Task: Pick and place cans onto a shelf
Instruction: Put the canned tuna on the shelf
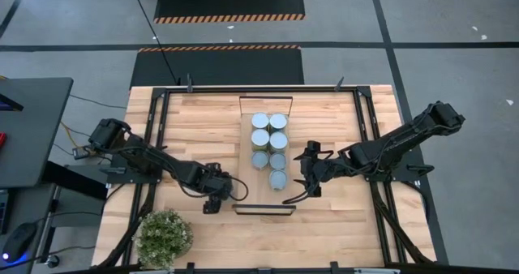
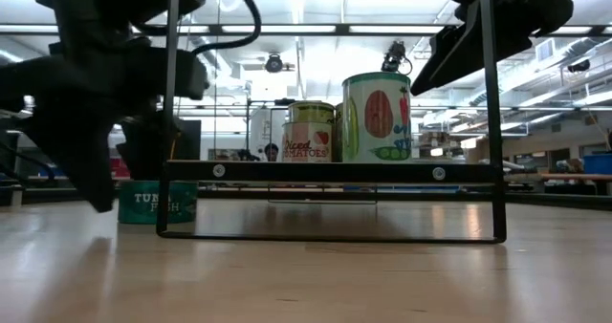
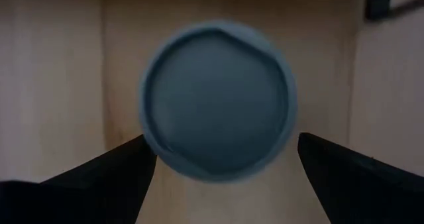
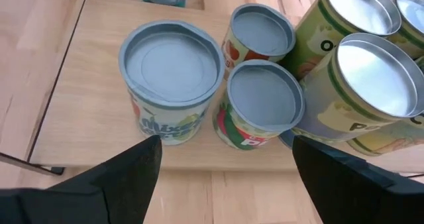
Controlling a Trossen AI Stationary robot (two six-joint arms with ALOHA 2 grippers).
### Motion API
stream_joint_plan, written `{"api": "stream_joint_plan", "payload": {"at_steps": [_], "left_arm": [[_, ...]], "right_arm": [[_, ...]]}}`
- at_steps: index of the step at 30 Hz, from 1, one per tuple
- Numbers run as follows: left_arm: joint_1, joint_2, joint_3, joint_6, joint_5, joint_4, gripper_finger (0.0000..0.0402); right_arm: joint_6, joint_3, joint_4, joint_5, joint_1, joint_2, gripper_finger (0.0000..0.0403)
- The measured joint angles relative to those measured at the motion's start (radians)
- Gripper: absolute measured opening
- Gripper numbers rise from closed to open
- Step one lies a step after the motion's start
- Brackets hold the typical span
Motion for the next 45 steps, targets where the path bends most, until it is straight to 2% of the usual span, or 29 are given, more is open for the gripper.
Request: {"api": "stream_joint_plan", "payload": {"at_steps": [13, 23, 26, 32, 35, 42, 45], "left_arm": [[0.012, 0.005, -0.028, -0.046, -0.080, 0.101, 0.0368], [0.013, 0.006, -0.046, -0.050, -0.093, 0.151, 0.0284], [0.013, -0.012, -0.046, -0.034, -0.093, 0.128, 0.0283], [0.055, -0.144, -0.029, -0.051, -0.093, 0.041, 0.0291], [0.090, -0.195, -0.022, -0.084, -0.093, 0.052, 0.0295], [0.176, -0.198, -0.020, -0.095, 0.023, 0.139, 0.0295], [0.181, -0.198, 0.026, -0.053, 0.032, 0.108, 0.0295]], "right_arm": [[-0.002, 0.000, 0.010, -0.001, 0.001, 0.000, 0.0348], [0.000, 0.000, 0.020, -0.001, 0.001, 0.000, 0.0348], [0.000, 0.000, 0.020, -0.001, 0.001, 0.000, 0.0348], [0.000, 0.000, 0.020, -0.001, 0.000, 0.000, 0.0348], [0.000, 0.000, 0.023, -0.001, -0.003, 0.000, 0.0348], [0.004, 0.000, 0.035, -0.009, -0.019, 0.000, 0.0348], [0.004, 0.000, 0.055, -0.027, -0.023, 0.012, 0.0348]]}}
